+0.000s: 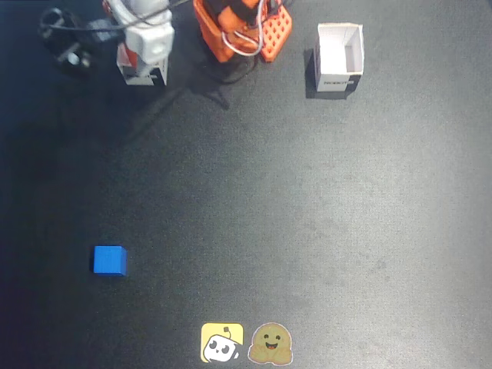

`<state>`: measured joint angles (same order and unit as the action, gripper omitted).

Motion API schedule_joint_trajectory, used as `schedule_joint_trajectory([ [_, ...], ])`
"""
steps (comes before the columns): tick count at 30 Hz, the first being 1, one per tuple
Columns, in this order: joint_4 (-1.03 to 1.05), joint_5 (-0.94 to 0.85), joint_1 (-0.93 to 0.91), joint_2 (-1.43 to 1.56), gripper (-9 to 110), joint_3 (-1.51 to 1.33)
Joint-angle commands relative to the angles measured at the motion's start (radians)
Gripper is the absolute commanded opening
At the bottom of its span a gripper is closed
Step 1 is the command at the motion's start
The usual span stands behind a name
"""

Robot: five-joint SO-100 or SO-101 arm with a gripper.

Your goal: Put the red cube in the right box and the blue cube in the left box.

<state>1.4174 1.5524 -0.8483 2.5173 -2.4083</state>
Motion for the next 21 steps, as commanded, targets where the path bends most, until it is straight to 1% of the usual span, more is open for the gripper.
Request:
schedule_joint_trajectory([
  [1, -0.003, 0.002, 0.126, 0.020, 0, 0.046],
  [9, -0.021, 0.048, 0.405, 0.067, 0, 0.023],
  [18, -0.069, 0.046, 0.660, 0.057, 0, 0.006],
  [21, -0.095, 0.023, 0.706, 0.063, 0, -0.008],
])
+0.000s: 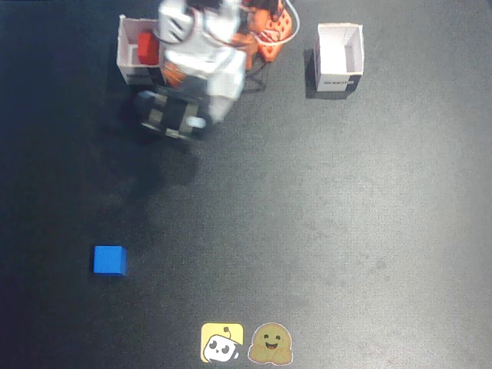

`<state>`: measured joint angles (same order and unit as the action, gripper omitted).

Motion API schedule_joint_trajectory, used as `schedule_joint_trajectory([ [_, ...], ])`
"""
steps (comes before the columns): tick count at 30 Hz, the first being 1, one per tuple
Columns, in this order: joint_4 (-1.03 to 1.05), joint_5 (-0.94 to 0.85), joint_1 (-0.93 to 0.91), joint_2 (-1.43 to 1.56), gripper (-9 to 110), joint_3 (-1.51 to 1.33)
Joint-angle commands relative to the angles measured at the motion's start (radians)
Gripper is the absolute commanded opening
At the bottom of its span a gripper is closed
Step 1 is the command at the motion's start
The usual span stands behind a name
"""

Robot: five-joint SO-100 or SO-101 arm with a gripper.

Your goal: Put the red cube in the right box and the blue cube in the left box.

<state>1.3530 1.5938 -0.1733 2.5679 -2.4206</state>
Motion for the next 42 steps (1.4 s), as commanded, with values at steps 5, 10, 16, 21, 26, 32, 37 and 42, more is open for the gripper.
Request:
schedule_joint_trajectory([
  [5, -0.041, -0.020, 0.041, 0.032, 0, -0.008],
  [10, -0.081, -0.052, -0.002, 0.017, 0, -0.012],
  [16, -0.172, -0.110, -0.037, -0.075, 0, 0.009],
  [21, -0.221, -0.149, -0.072, -0.225, 0, 0.087],
  [26, -0.216, -0.221, -0.123, -0.360, 0, 0.222],
  [32, -0.213, -0.272, -0.161, -0.541, 1, 0.383],
  [37, -0.225, -0.307, -0.189, -0.649, 2, 0.480],
  [42, -0.267, -0.354, -0.221, -0.715, 3, 0.531],
])
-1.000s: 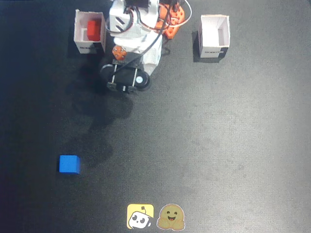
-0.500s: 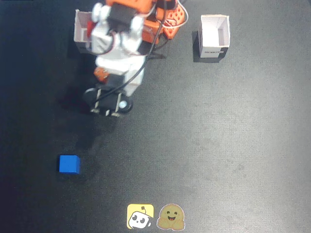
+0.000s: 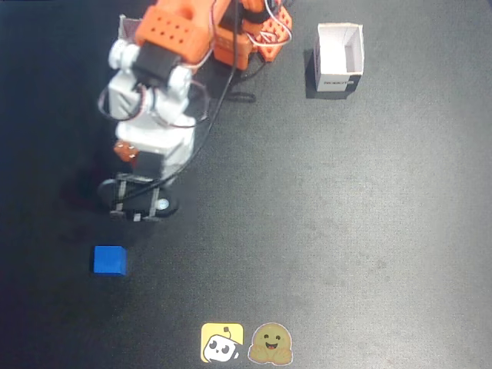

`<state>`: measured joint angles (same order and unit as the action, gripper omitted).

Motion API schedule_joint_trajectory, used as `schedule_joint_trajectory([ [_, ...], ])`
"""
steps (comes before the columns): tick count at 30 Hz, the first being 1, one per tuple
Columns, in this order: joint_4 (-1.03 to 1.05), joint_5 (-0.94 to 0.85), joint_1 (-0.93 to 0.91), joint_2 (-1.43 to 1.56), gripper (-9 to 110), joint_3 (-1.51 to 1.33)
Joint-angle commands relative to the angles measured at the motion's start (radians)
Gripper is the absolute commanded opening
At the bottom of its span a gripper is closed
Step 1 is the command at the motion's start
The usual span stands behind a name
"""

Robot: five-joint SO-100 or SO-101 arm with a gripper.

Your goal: Put the red cube in the right box and the blue cube in the left box.

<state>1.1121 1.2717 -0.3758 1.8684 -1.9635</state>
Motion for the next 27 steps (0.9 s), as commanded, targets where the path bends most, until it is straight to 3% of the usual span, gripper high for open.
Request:
schedule_joint_trajectory([
  [1, -0.028, -0.041, -0.026, -0.040, 3, 0.097],
  [27, -0.035, -0.187, -0.086, -0.451, 13, 0.528],
])
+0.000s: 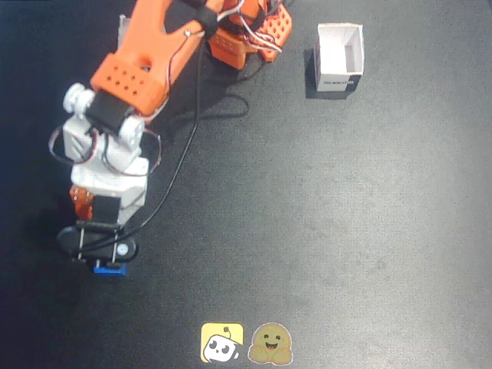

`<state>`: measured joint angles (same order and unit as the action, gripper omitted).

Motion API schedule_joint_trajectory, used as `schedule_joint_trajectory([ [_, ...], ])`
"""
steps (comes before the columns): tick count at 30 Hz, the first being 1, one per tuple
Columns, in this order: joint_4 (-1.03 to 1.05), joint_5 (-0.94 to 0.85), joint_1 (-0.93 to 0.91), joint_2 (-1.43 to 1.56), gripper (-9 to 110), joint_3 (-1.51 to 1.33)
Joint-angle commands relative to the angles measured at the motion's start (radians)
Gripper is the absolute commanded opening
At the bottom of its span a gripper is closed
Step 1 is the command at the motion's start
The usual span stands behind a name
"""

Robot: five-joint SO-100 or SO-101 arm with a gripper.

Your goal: Put the red cube in the right box and the blue cube in the left box.

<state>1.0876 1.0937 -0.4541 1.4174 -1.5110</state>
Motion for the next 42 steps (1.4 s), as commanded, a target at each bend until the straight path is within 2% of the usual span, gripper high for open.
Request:
schedule_joint_trajectory([
  [1, -0.008, -0.009, -0.008, -0.012, 14, 0.089],
  [19, 0.072, 0.011, 0.020, -0.227, 22, 0.359],
  [42, 0.103, 0.077, 0.072, -0.420, 22, 0.549],
])
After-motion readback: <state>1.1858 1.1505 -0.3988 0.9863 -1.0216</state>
